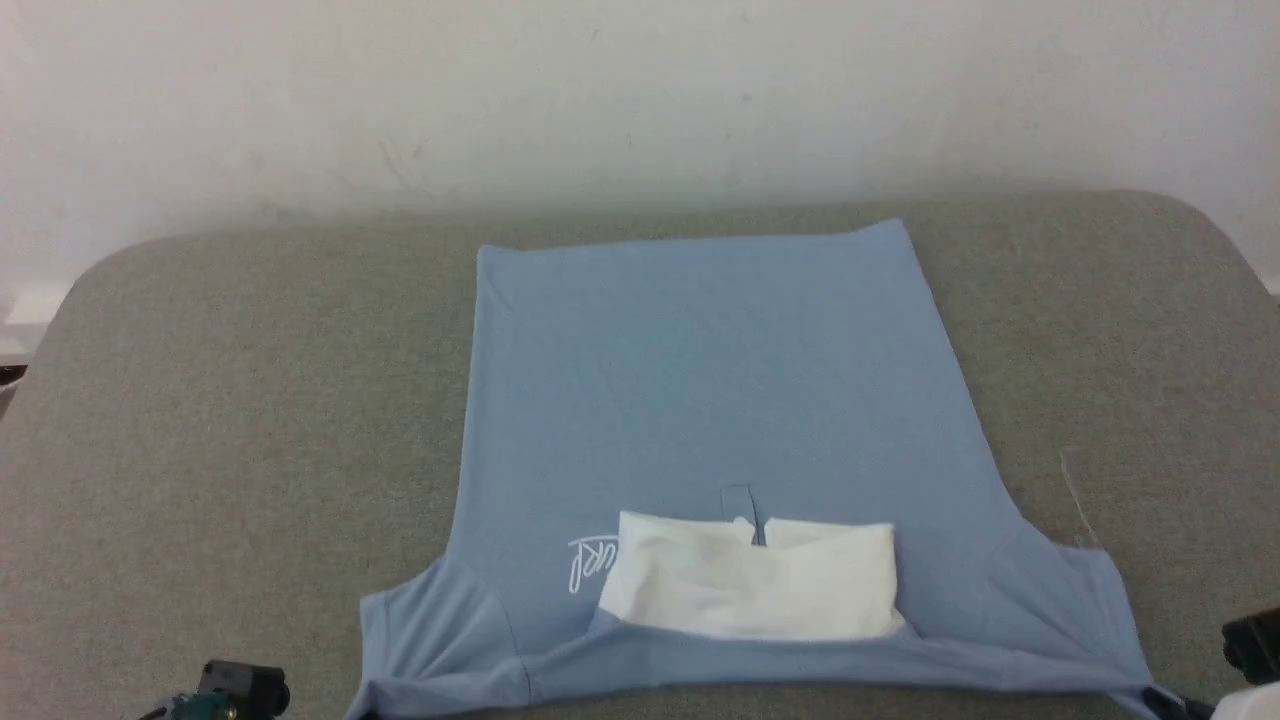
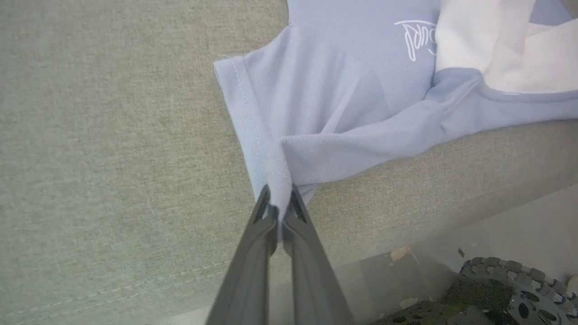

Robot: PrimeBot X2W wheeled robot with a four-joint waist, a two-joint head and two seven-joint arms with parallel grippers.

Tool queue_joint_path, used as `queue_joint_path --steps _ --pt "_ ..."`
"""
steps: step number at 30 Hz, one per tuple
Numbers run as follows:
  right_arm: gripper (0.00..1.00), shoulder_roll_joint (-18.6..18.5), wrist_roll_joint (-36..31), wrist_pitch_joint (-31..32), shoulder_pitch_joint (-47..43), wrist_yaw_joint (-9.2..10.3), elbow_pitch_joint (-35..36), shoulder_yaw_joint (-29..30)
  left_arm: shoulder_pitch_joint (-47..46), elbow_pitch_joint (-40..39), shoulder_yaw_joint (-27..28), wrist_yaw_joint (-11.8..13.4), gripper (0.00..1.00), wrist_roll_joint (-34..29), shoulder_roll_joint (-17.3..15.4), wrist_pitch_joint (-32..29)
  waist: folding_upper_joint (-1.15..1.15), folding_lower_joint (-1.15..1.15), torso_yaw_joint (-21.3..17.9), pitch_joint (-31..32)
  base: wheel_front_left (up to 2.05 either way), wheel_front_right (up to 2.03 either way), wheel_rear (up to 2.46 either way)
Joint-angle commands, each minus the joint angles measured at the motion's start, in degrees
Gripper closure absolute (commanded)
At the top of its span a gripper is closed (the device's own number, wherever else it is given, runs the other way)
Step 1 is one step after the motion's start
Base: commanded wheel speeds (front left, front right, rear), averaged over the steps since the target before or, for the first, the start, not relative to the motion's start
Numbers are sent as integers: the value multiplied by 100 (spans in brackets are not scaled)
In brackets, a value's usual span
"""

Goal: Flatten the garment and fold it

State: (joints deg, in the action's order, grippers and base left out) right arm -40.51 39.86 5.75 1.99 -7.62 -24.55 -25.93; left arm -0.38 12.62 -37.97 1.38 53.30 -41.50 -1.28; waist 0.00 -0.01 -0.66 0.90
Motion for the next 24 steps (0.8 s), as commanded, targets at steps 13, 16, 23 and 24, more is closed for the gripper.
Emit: queue_joint_path --steps 13,16,23,24 --pt "0 -15 259 1025 -516 13 821 986 279 -1033 21 495 100 153 114 -66 0 1 445 -141 0 0 0" --pt "0 17 243 1208 -223 13 1144 1344 138 -1385 4 599 100 1 133 -64 0 1 611 -459 0 0 0" --pt "0 166 -108 2066 946 13 1630 1987 -208 -2275 149 814 100 -106 292 15 0 1 1141 -1428 0 0 0" --pt "0 173 -170 2230 1156 13 1655 2036 -257 -2385 152 842 100 -150 320 36 0 1 1233 -1584 0 0 0"
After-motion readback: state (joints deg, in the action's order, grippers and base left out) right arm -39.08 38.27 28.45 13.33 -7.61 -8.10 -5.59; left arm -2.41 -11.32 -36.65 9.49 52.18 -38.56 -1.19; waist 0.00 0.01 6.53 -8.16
